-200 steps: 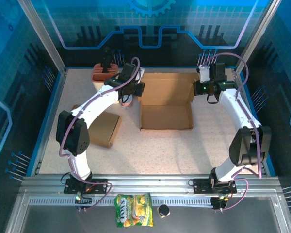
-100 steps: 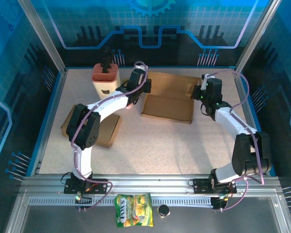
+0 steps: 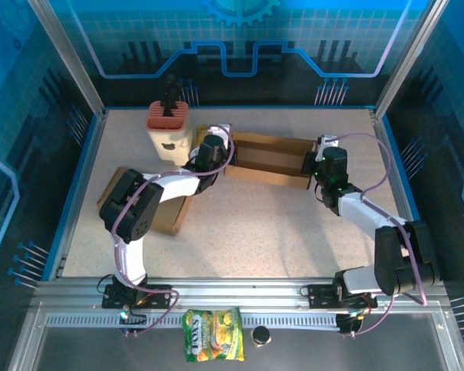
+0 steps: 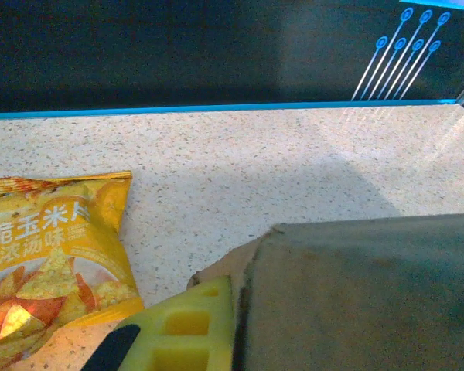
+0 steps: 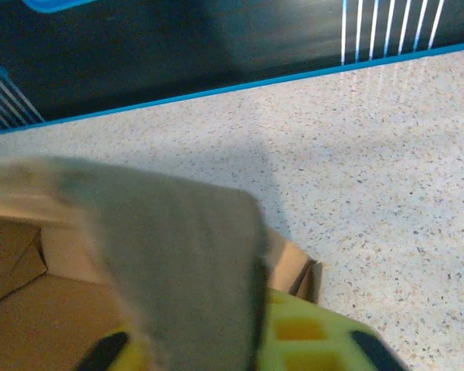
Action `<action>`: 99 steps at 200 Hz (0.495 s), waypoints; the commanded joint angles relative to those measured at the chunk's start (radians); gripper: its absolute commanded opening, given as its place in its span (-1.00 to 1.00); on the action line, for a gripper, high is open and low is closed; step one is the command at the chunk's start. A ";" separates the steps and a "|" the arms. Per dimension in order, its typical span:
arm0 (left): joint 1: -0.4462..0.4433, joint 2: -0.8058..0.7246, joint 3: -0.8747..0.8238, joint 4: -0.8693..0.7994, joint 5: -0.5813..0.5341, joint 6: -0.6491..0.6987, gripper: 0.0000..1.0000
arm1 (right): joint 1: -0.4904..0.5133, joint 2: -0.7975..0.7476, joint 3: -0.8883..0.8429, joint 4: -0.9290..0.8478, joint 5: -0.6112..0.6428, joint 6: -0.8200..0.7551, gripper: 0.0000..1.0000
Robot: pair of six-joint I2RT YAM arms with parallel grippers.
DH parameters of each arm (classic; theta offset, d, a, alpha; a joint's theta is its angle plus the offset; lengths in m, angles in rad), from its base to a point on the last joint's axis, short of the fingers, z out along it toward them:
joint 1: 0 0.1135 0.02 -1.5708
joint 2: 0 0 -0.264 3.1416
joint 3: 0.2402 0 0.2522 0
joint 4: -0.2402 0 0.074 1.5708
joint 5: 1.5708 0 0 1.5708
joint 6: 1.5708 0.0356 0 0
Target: Fold the paper box
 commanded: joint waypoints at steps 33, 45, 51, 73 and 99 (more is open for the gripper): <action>-0.057 -0.071 -0.051 0.024 0.051 0.038 -1.00 | 0.066 -0.153 0.043 -0.322 0.002 0.136 0.14; -0.059 -0.075 -0.056 0.023 0.039 0.045 -1.00 | 0.067 -0.190 0.051 -0.406 0.002 0.190 0.26; -0.061 -0.076 -0.057 0.020 0.034 0.048 -1.00 | 0.067 -0.207 0.051 -0.438 0.003 0.215 0.31; -0.075 -0.077 -0.050 0.004 0.004 0.072 -1.00 | 0.063 -0.255 0.051 -0.550 -0.011 0.304 0.44; -0.085 -0.074 -0.048 -0.006 -0.026 0.080 -1.00 | 0.056 -0.289 0.065 -0.652 -0.061 0.380 0.53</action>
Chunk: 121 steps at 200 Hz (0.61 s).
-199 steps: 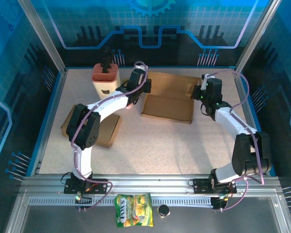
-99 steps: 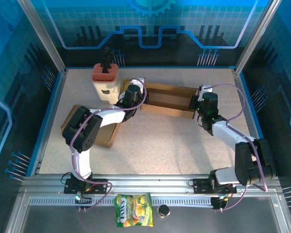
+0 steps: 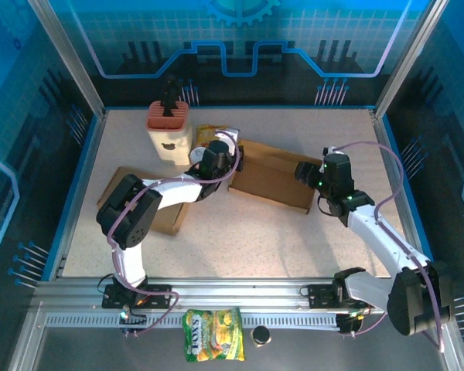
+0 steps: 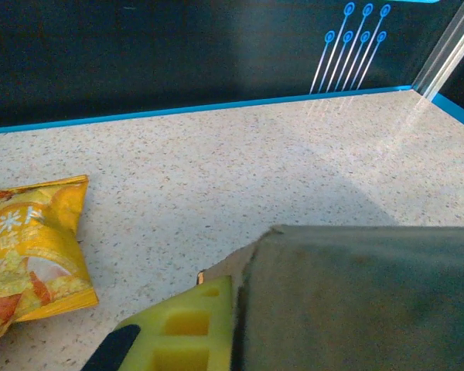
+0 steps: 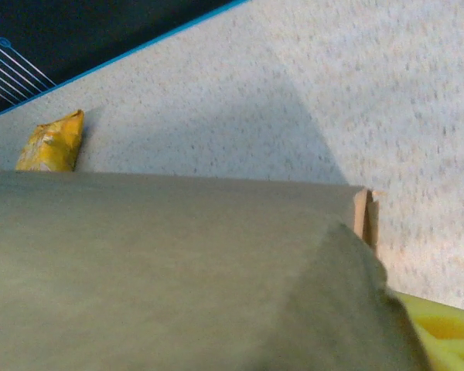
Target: Fold the paper box
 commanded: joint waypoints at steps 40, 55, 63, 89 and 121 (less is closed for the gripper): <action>-0.034 -0.020 -0.033 -0.002 -0.054 0.009 -1.00 | 0.017 -0.056 0.042 -0.258 -0.158 0.229 0.61; -0.041 -0.019 -0.043 0.003 -0.065 0.010 -1.00 | 0.027 -0.074 0.036 -0.262 -0.166 0.240 0.62; -0.044 -0.018 -0.048 0.007 -0.069 0.012 -1.00 | 0.027 -0.086 0.035 -0.267 -0.169 0.241 0.62; -0.051 -0.017 -0.068 0.018 -0.083 0.012 -1.00 | 0.029 -0.106 0.076 -0.321 -0.210 0.228 0.66; -0.056 -0.021 -0.092 0.030 -0.091 0.018 -1.00 | 0.056 -0.153 0.168 -0.439 -0.215 0.233 0.64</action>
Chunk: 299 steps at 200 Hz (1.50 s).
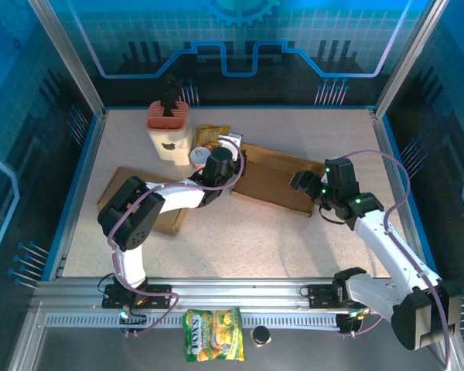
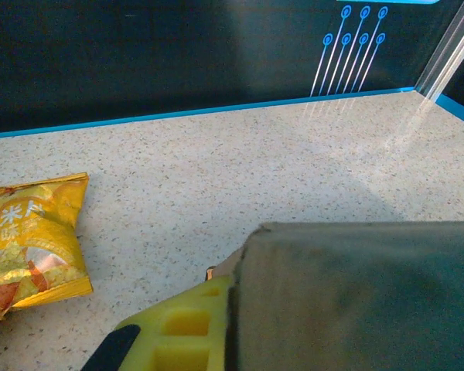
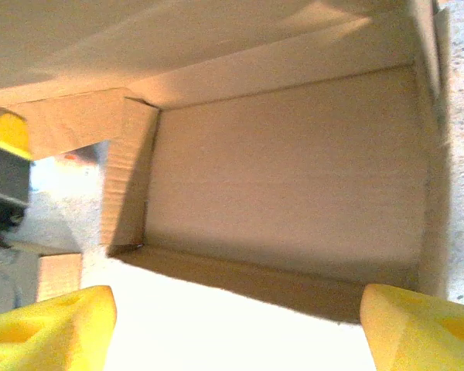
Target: Fold the paper box
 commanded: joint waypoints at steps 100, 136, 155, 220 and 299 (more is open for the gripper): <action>-0.023 -0.019 -0.040 -0.031 -0.028 0.031 -1.00 | -0.256 0.131 0.537 -0.386 -0.047 0.043 0.58; -0.026 -0.021 -0.048 -0.026 -0.029 0.033 -1.00 | -0.332 0.367 0.621 -0.444 -0.181 0.027 0.54; -0.028 -0.021 -0.051 -0.023 -0.029 0.031 -1.00 | -0.328 0.488 0.664 -0.491 -0.211 -0.016 0.53; -0.032 -0.019 -0.050 -0.026 -0.021 0.015 -1.00 | -0.297 0.589 0.617 -0.431 -0.267 -0.039 0.43; -0.049 -0.086 -0.111 -0.135 0.060 -0.183 -0.69 | -0.275 0.545 0.464 -0.377 -0.222 -0.103 0.08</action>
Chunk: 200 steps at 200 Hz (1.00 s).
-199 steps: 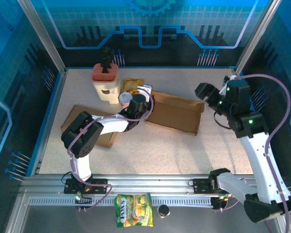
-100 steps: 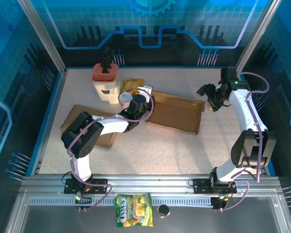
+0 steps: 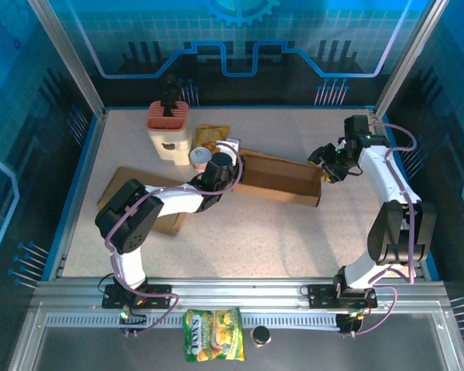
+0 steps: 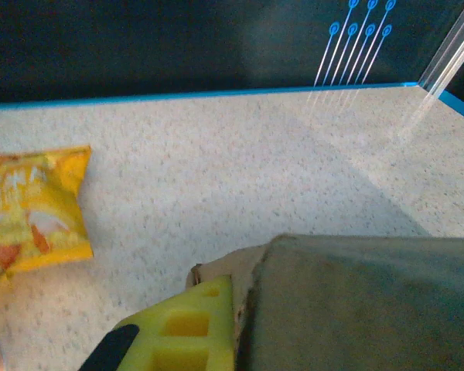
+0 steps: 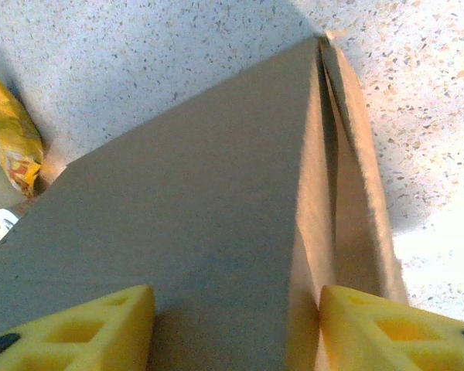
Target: Fold the paper box
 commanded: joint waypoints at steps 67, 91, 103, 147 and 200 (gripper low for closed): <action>-0.037 -0.232 -0.116 -0.326 0.174 -0.241 -0.09 | 0.078 -0.073 -0.141 -0.004 0.112 -0.110 0.00; -0.045 -0.292 -0.152 -0.375 0.201 -0.282 0.01 | 0.086 -0.091 -0.173 0.009 0.136 -0.113 0.01; -0.052 -0.320 -0.170 -0.410 0.227 -0.306 0.05 | 0.091 -0.091 -0.183 0.010 0.145 -0.119 0.03; -0.078 -0.479 -0.229 -0.565 0.325 -0.478 0.19 | 0.095 -0.073 -0.206 0.009 0.176 -0.161 0.09; 0.028 -0.545 0.056 -0.963 0.313 -0.417 0.32 | 0.101 -0.044 -0.224 0.005 0.165 -0.219 0.33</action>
